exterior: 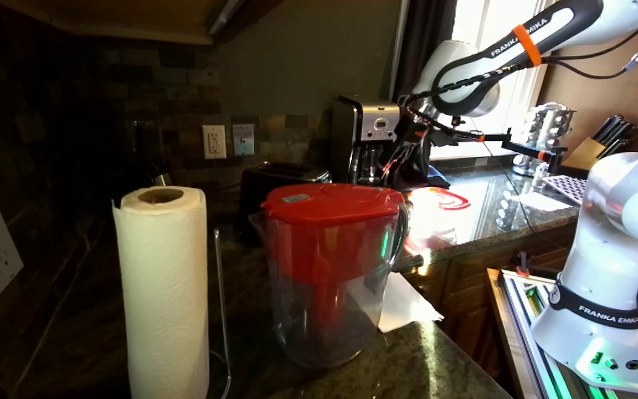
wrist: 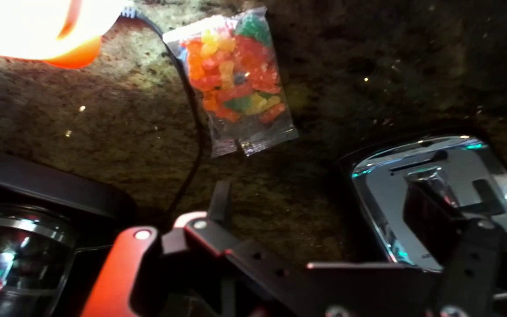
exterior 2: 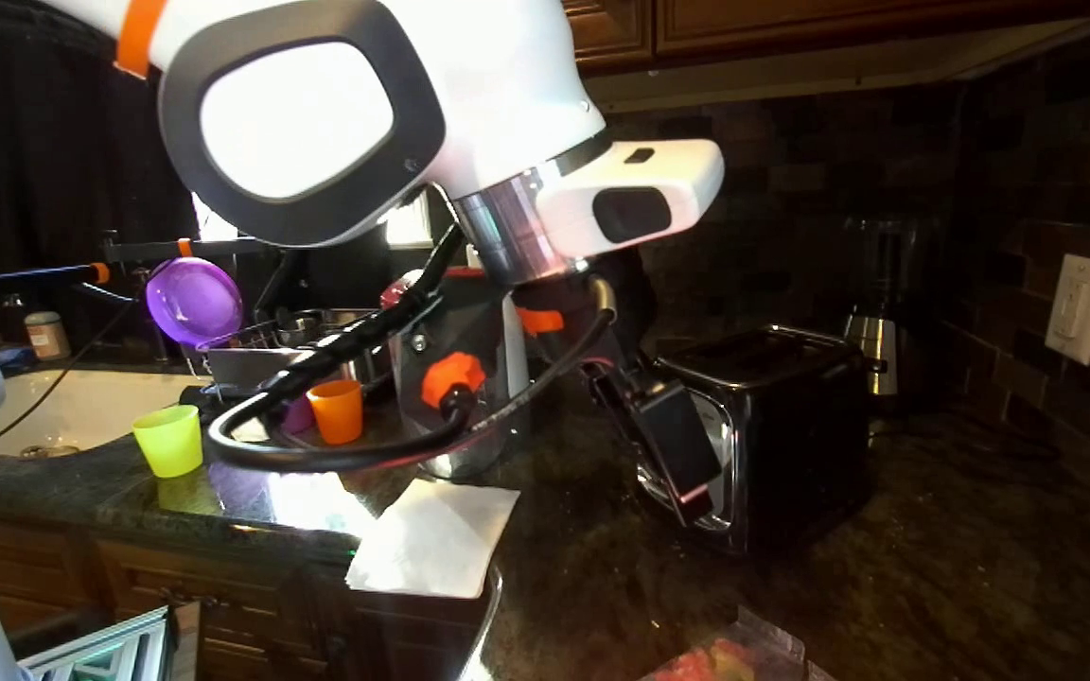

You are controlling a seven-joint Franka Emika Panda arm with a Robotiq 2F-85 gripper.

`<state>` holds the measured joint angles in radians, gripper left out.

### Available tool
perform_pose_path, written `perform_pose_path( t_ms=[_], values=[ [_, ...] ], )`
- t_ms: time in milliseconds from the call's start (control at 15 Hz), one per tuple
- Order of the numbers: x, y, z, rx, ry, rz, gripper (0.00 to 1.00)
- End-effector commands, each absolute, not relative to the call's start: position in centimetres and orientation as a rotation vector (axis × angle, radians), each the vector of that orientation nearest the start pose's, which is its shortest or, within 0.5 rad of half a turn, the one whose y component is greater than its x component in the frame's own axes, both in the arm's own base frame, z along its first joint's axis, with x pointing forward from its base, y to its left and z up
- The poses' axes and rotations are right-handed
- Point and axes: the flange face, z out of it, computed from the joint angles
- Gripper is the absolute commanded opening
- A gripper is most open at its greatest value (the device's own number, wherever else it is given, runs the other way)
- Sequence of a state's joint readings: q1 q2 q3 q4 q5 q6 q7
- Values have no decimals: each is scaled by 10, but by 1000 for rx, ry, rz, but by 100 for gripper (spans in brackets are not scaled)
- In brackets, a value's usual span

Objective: Put the packet inside the toaster

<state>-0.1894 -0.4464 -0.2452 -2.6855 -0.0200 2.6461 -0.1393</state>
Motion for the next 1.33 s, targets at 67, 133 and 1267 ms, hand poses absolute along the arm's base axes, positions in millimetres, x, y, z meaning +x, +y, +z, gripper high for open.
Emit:
perform_pose_path(
  t_ms=[67, 133, 1267],
  values=[
    [405, -188, 389, -3175, 688, -509, 100],
    [410, -190, 386, -3193, 716, -475, 100],
    [473, -229, 331, -3061, 1003, -116, 100]
  ],
)
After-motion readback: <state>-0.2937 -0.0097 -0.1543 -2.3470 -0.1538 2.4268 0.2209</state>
